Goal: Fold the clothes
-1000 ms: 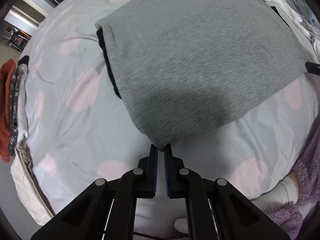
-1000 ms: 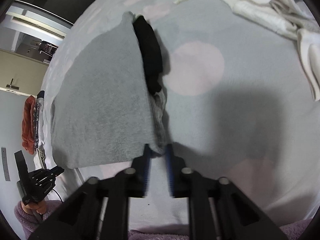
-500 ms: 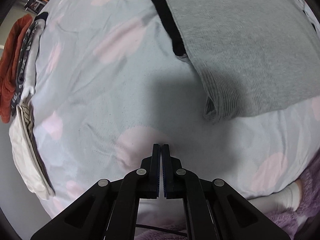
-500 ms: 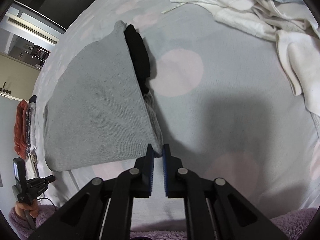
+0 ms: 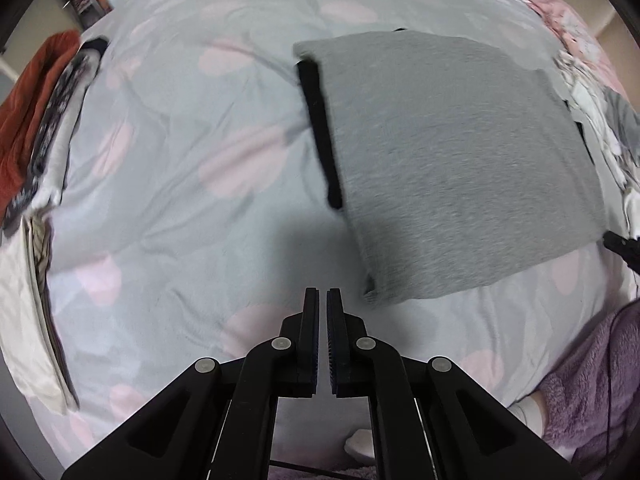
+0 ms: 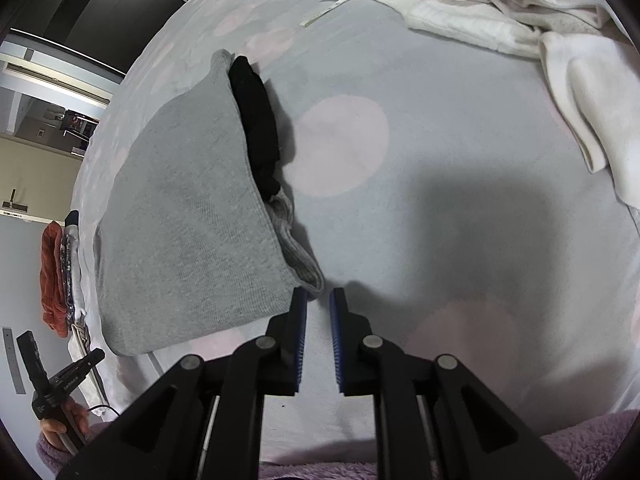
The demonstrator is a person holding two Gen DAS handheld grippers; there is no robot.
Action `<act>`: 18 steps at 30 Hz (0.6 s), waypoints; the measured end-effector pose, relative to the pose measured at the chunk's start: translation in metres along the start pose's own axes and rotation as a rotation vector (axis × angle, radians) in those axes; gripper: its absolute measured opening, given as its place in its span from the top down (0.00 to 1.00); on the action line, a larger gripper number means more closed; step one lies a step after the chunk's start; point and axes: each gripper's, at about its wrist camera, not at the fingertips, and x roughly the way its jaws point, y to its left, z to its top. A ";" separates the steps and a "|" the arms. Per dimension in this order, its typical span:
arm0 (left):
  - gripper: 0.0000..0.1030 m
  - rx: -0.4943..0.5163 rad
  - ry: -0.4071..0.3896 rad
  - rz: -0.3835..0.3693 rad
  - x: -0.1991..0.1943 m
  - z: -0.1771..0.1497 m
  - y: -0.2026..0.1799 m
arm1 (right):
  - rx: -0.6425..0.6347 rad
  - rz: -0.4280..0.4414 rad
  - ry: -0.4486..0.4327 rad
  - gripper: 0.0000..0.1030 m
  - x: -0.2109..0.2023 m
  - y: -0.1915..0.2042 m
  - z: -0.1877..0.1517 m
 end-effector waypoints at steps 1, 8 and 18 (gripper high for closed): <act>0.95 0.020 -0.007 0.012 -0.003 -0.001 -0.003 | 0.003 0.002 0.002 0.88 0.001 -0.001 0.001; 0.95 0.178 0.034 0.044 -0.002 0.002 -0.028 | 0.023 0.021 0.015 0.88 0.003 -0.004 0.004; 0.63 0.538 0.127 0.101 0.013 -0.026 -0.064 | 0.019 0.041 0.024 0.88 0.004 -0.001 0.009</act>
